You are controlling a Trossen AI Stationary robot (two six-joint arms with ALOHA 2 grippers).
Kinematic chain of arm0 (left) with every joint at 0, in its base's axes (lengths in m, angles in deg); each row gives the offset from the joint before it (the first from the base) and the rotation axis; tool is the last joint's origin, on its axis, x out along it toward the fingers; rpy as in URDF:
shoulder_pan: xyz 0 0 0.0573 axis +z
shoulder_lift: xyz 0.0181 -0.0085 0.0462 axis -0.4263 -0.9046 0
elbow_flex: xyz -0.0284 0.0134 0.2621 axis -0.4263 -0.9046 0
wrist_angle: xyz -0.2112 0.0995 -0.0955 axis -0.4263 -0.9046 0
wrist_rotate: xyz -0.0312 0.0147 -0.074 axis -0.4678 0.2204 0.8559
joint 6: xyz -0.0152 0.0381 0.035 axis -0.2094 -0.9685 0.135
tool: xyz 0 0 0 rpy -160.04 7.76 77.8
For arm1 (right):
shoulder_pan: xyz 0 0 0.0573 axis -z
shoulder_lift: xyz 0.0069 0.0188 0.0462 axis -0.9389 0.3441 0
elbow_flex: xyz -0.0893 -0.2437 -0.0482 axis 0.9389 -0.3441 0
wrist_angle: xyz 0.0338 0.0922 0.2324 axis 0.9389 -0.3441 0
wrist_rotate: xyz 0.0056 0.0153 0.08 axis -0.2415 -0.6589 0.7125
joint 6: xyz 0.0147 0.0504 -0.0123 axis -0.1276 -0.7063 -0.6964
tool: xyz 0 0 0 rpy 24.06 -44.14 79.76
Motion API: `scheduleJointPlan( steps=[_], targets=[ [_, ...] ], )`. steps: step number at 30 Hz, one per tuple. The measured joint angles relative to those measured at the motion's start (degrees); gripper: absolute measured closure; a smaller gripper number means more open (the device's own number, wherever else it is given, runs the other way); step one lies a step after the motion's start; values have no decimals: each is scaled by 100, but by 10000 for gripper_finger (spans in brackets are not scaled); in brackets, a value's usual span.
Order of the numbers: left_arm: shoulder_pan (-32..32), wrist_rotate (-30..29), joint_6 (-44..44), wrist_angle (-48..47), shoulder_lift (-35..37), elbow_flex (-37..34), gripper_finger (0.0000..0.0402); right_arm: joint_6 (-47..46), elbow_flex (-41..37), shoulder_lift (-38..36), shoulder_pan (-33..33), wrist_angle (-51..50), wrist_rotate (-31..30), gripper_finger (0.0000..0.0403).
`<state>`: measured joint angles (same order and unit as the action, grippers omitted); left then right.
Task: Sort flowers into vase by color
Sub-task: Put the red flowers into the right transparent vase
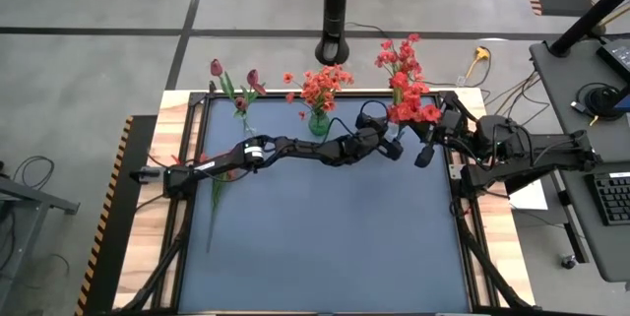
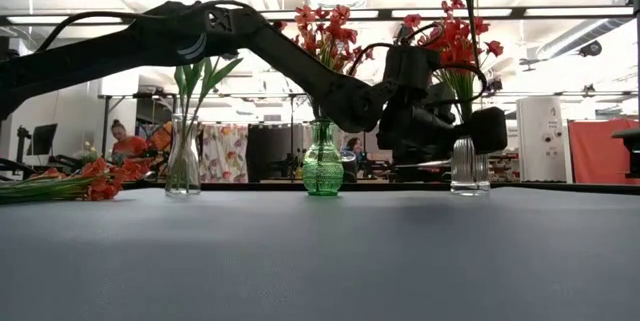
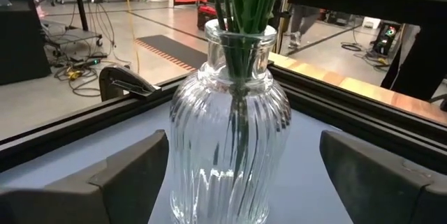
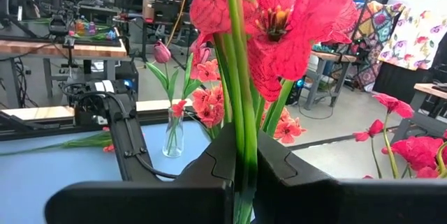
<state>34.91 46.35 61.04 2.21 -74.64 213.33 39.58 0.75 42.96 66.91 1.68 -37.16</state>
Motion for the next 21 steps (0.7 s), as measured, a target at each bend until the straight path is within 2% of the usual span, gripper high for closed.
scheduleJointPlan(
  steps=[9,16,21],
  targets=[
    [29,-43,-2,-28,0,-8,97,-166,0,-9,0,-15,-21,390],
    [47,-55,-4,-54,-2,-11,124,-718,0,-13,2,-518,-745,390],
    [54,-56,-4,-90,-4,-13,137,-934,0,-12,2,-601,-798,390]
  ],
)
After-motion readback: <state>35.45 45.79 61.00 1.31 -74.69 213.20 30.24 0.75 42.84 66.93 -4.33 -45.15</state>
